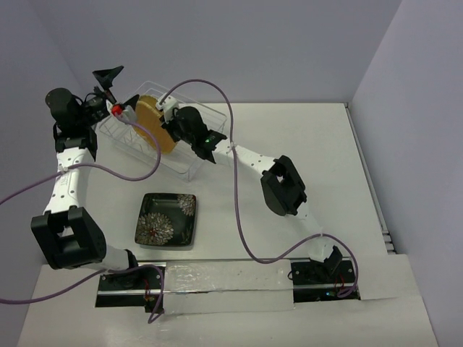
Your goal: Load the plates into the dish rack
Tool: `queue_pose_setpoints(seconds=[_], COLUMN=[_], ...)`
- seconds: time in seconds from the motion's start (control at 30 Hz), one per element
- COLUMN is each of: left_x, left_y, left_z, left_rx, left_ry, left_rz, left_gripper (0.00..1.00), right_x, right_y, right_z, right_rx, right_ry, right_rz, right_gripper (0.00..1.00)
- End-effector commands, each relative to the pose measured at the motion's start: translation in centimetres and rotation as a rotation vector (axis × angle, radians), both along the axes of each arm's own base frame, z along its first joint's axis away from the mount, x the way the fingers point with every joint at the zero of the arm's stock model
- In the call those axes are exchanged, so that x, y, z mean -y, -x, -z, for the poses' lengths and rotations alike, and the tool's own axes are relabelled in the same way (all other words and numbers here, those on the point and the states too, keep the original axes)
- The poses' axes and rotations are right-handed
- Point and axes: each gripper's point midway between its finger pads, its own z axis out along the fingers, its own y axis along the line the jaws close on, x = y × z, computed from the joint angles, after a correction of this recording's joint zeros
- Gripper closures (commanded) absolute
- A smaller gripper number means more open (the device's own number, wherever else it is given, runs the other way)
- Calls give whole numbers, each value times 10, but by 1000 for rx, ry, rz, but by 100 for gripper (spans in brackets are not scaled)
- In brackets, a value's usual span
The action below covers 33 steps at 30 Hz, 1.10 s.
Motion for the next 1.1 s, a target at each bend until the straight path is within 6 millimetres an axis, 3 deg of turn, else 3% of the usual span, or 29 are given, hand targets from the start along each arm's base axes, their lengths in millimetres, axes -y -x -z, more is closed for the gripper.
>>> queue_pose_setpoints(seconds=[0.0,0.27,0.4,0.6,1.07], left_x=[-3,-28,-39,-48,-65], left_y=[14,1,-9,-16,-25], left_z=[-35,-50,-50,-42,-26], left_rx=[-28,-168,-202,-216,-249], left_ry=[215,681,798,867,991], left_rz=[-7,-77,-109,-154,-226], left_gripper=[1,1,1,1,1], right_x=[11,7,-1,-22,-35], right_y=[-9,-14,-13,-12,-20], right_z=[-135,-146,-147,-118,-86], right_rx=[252,348,359,332,370], right_ry=[-244,-254,-253,-220,-120], right_rz=[74,136,101,29,41], right_gripper=[100,100,100,100,100])
